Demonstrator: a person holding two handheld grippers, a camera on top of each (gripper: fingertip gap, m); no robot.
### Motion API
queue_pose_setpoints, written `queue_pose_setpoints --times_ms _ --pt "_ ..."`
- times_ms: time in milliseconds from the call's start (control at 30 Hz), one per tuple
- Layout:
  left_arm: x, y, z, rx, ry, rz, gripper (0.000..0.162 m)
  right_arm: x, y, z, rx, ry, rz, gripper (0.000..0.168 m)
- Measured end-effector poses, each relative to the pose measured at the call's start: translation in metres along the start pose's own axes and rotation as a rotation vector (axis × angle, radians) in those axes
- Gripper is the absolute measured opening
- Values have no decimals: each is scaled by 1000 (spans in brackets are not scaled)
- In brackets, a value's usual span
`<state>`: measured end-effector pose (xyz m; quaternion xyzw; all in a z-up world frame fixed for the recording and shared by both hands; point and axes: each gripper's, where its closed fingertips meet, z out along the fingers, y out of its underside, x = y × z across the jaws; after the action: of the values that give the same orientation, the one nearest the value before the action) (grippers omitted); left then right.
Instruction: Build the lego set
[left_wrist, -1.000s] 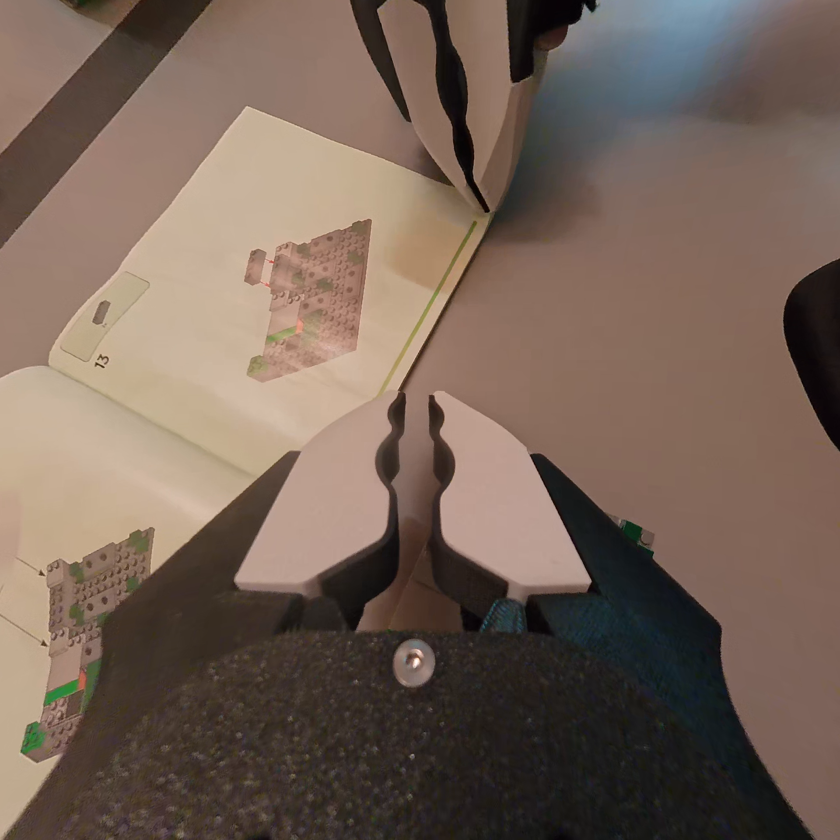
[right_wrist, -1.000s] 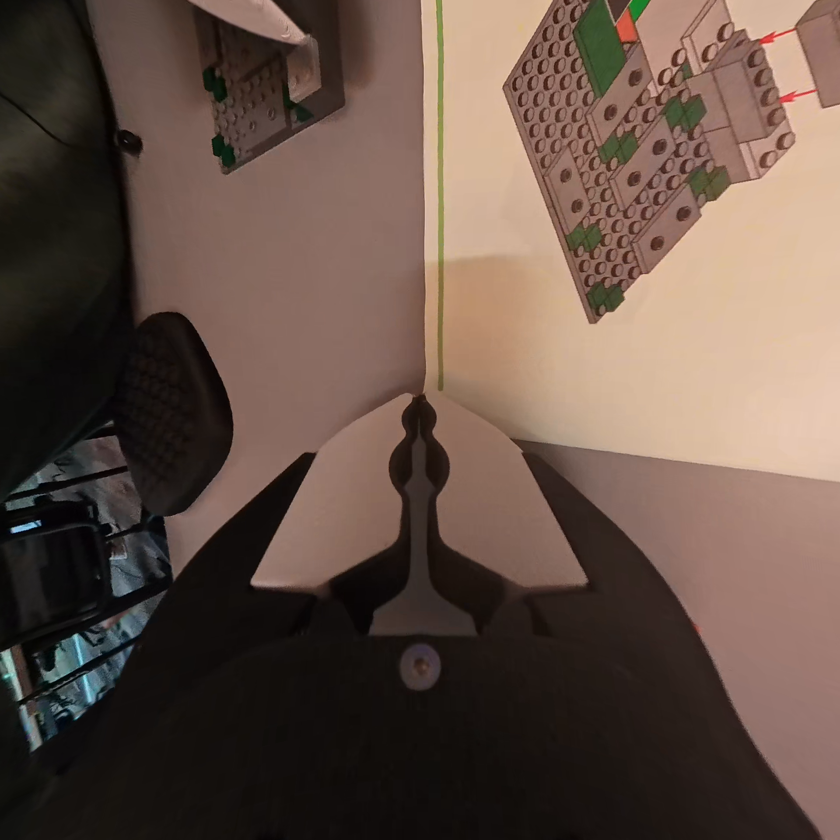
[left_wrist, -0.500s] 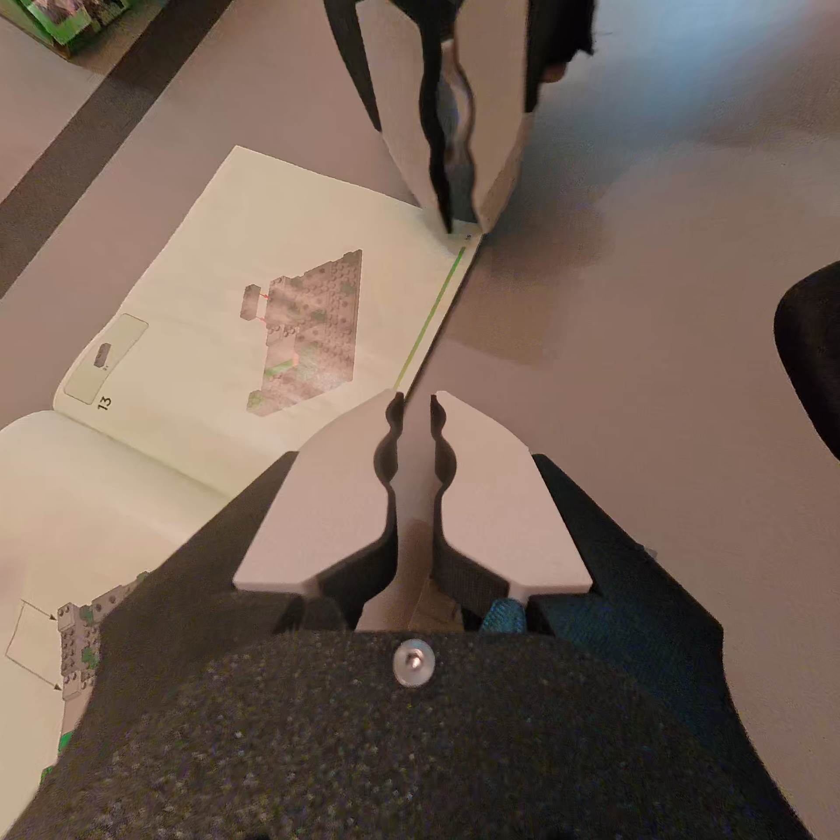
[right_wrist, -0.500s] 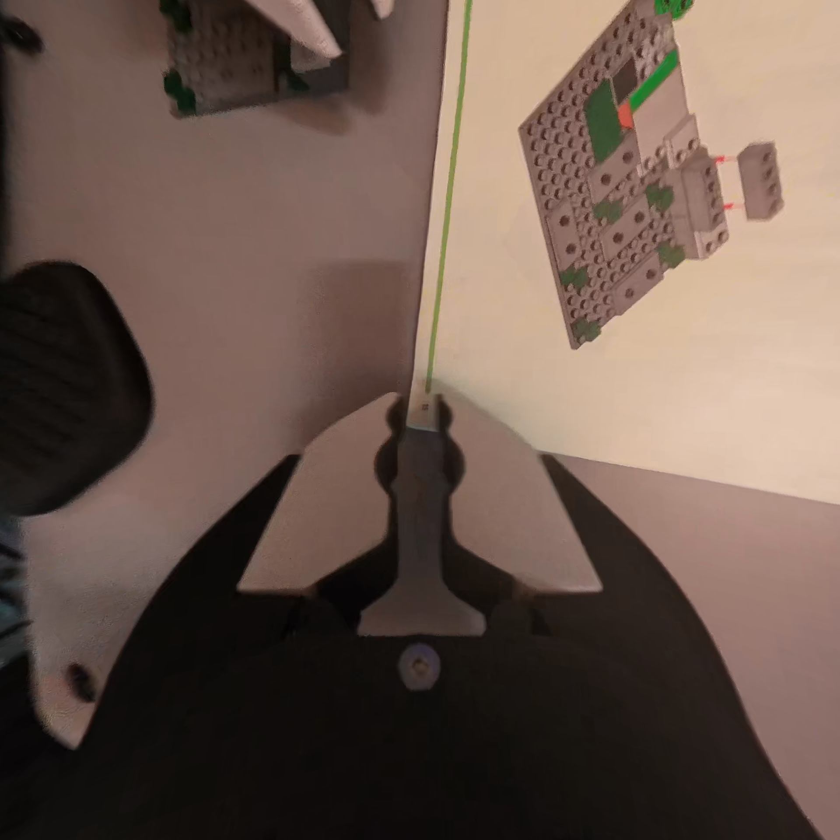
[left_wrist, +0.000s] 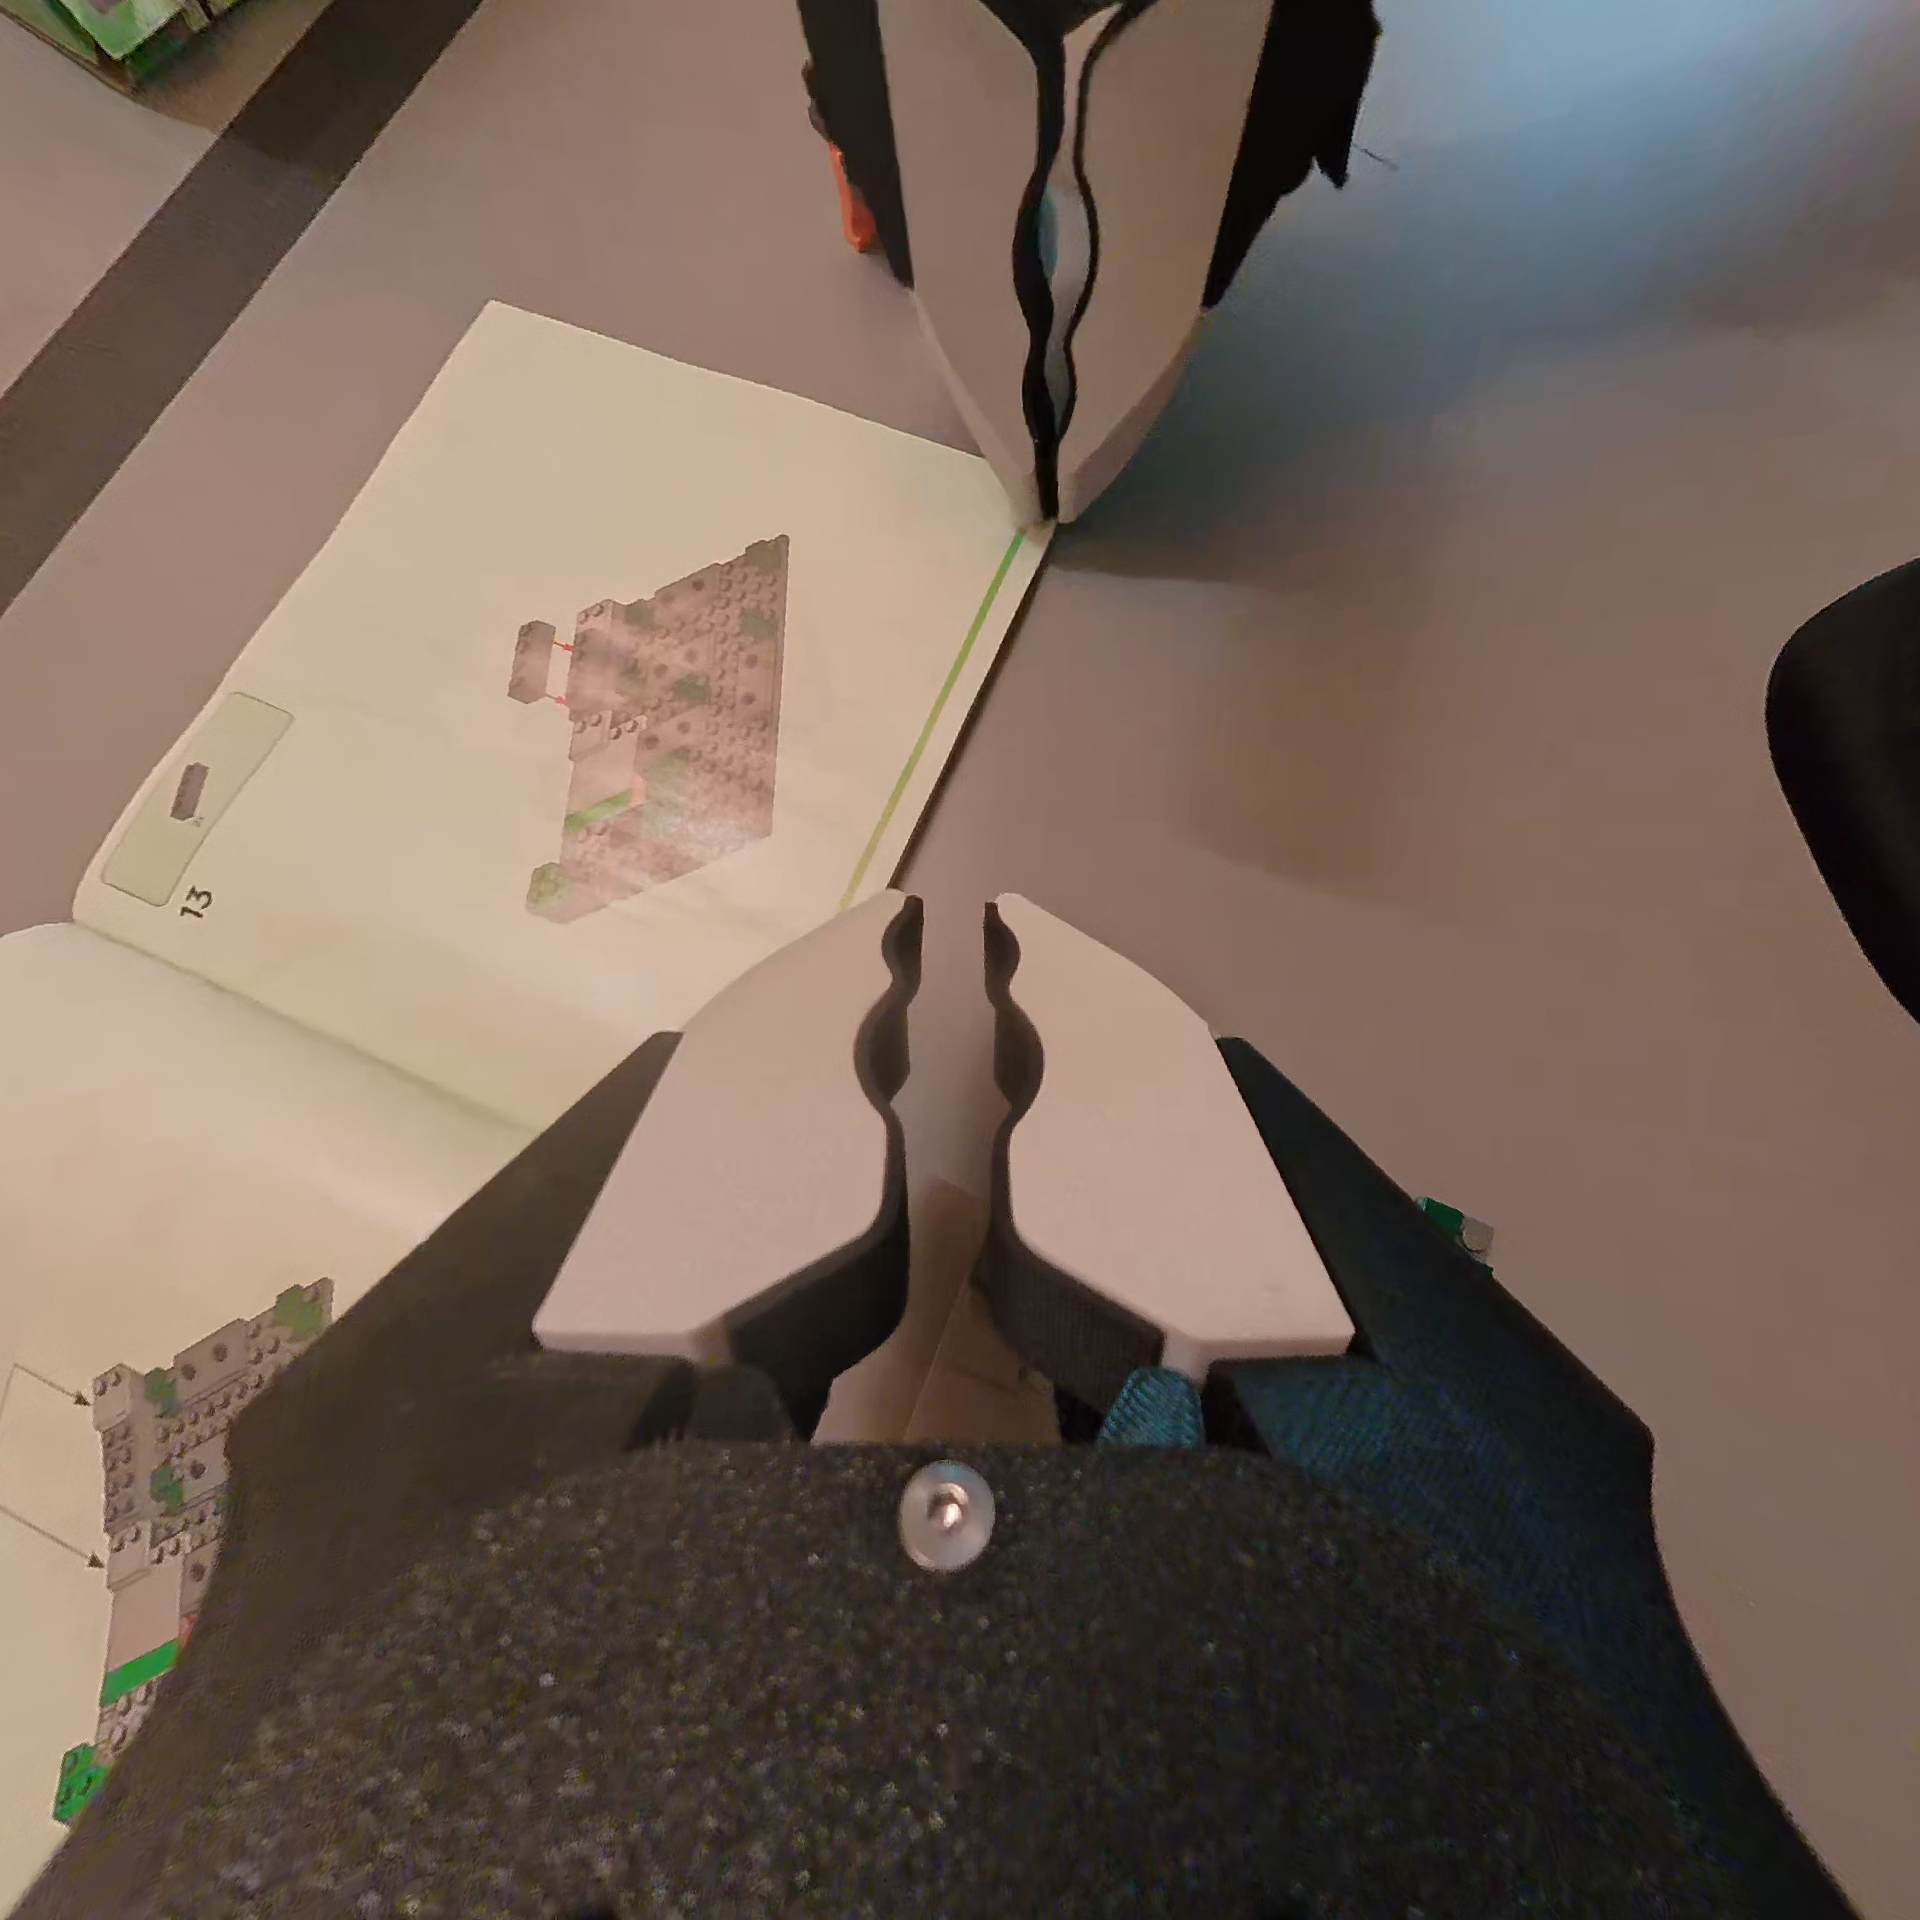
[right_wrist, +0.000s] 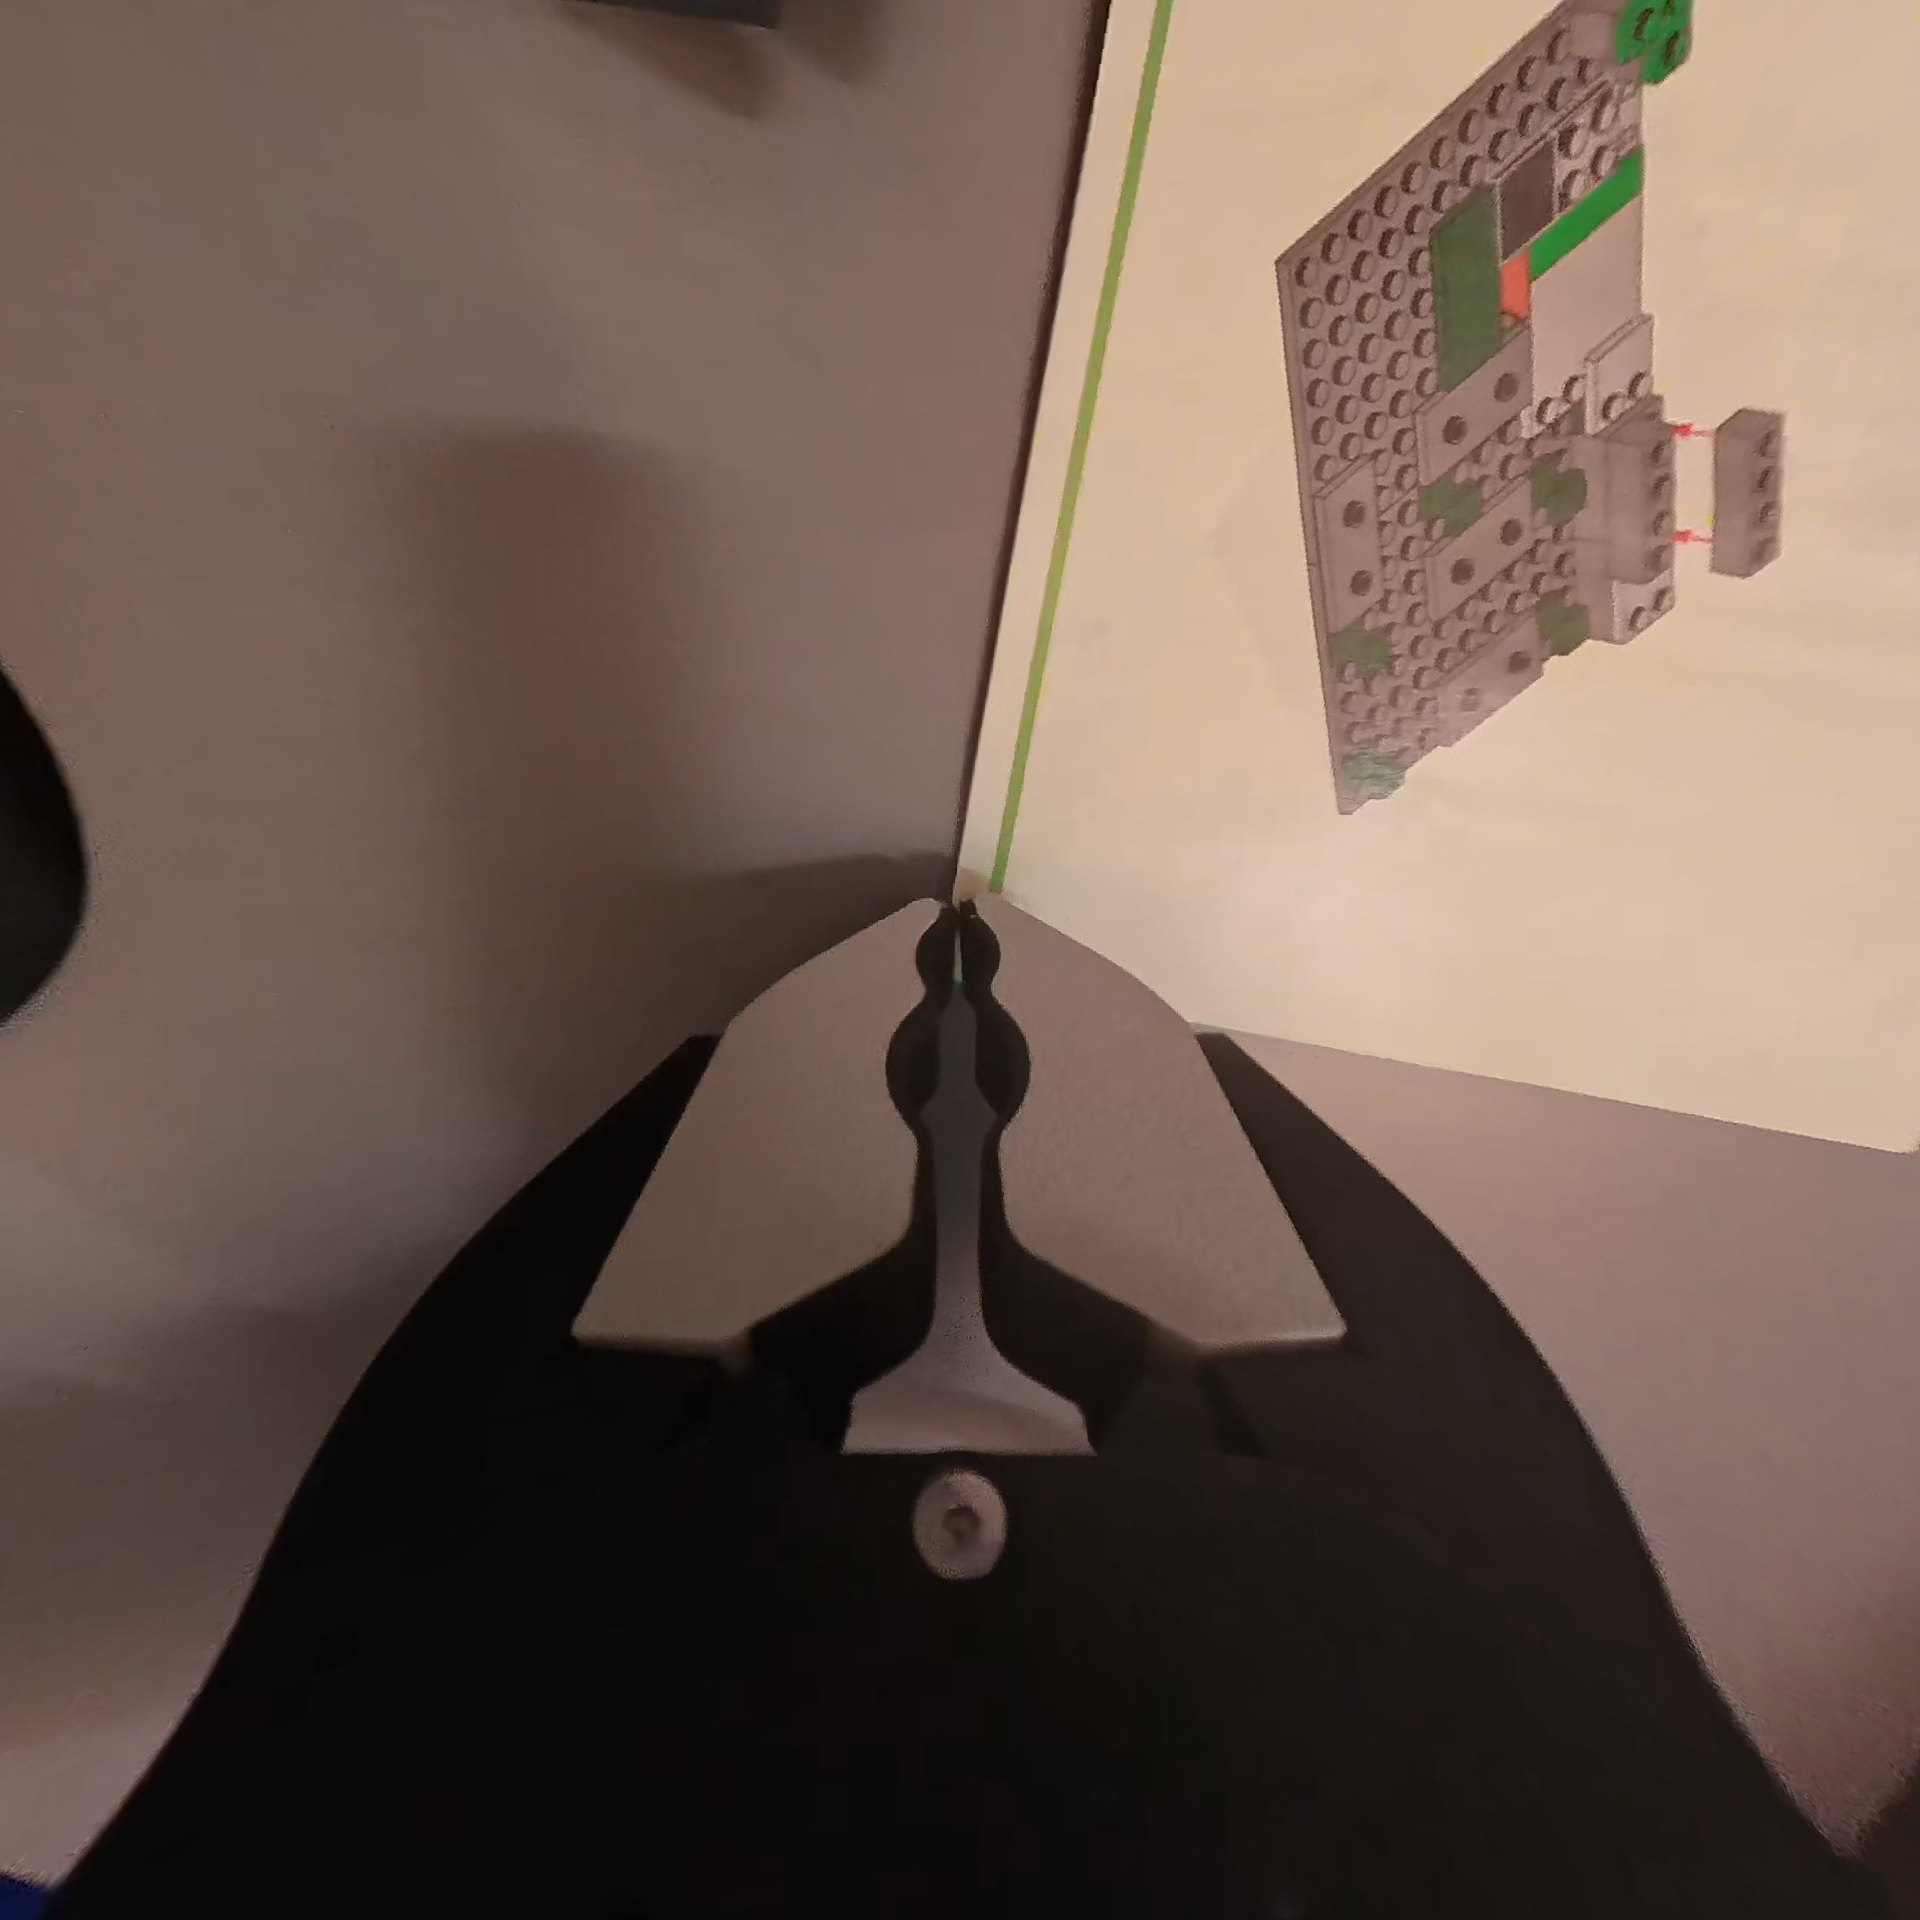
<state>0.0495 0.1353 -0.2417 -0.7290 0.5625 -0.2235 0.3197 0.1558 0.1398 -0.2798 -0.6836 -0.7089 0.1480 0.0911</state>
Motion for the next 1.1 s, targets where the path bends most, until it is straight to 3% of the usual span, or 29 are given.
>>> queue_pose_setpoints --times_ms 400,800,1100 --pt "3 -2 0 9 22 18 11 -2 -3 -4 27 -433 322 0" --pt "4 -9 0 25 30 34 11 1 -10 -16 36 -481 446 0" --pt "-6 -35 11 77 -22 65 26 13 -41 -53 137 -387 380 0"
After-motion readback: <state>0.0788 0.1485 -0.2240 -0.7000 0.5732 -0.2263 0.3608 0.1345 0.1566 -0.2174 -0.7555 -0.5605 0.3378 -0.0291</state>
